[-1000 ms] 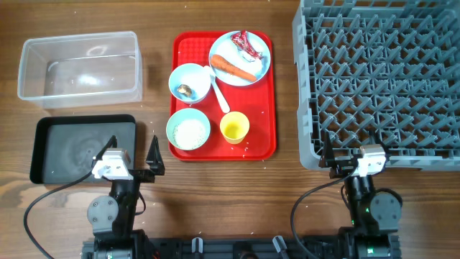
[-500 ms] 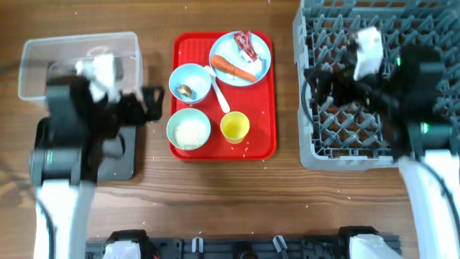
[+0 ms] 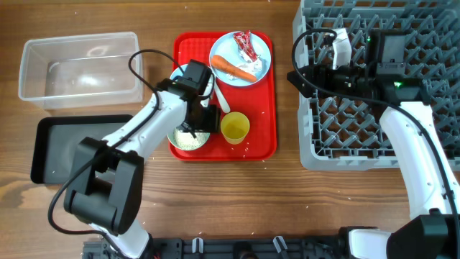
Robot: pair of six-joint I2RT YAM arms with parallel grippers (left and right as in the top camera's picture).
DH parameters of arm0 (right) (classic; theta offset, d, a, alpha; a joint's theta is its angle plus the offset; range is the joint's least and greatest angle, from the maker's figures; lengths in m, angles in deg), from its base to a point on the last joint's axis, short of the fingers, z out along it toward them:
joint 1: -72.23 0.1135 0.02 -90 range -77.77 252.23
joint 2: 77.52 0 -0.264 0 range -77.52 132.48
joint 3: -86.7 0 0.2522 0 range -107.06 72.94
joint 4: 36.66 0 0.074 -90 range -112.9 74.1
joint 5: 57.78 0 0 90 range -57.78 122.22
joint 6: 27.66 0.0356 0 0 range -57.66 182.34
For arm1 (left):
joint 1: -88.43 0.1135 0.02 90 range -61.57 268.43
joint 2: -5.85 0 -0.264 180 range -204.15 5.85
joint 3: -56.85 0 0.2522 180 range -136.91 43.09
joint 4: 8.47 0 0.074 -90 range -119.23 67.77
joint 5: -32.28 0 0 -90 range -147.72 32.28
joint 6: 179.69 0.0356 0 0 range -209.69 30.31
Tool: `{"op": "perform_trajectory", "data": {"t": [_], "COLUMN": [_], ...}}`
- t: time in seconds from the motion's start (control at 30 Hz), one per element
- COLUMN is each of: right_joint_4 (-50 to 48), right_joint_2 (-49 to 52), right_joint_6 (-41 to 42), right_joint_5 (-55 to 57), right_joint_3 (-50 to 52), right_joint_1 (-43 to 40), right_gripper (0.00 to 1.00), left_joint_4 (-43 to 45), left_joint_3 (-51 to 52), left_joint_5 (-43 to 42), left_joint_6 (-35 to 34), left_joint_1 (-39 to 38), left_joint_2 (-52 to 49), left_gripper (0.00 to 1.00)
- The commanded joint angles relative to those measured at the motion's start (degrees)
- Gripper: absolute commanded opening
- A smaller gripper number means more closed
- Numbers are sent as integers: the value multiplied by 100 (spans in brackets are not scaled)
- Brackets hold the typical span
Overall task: Sort waste into correct bins and load items into the dishwasher rack
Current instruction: 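Grasp the green bowl rim with the left gripper and lift it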
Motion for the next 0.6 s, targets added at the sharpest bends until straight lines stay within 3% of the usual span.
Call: {"op": "perform_trajectory", "data": {"t": [0.0,0.2,0.3,0.4,0.57], "right_joint_4": [31,122,114,109,39], "right_joint_2": [61,61,61,61,61], "right_joint_6": [-118,-114,-118,-111,-114], "right_joint_5": [103,378,382,382,382], "right_joint_3": [-98,-98,-98,-98,-98], "right_joint_1": [13,13,13,13,13], "right_gripper": [80,71,68,68,68], "left_joint_4": [170,315,181,-610,-1412], "left_joint_3": [13,17,0,-420,-632], "left_joint_5": [503,691,664,398,-282], "left_joint_6": [-114,-251,-422,-437,-404], "left_joint_1": [-70,-70,-70,13,824], "left_joint_2": [-269,-688,-621,-192,852], "left_gripper": [40,4,4,4,4]}}
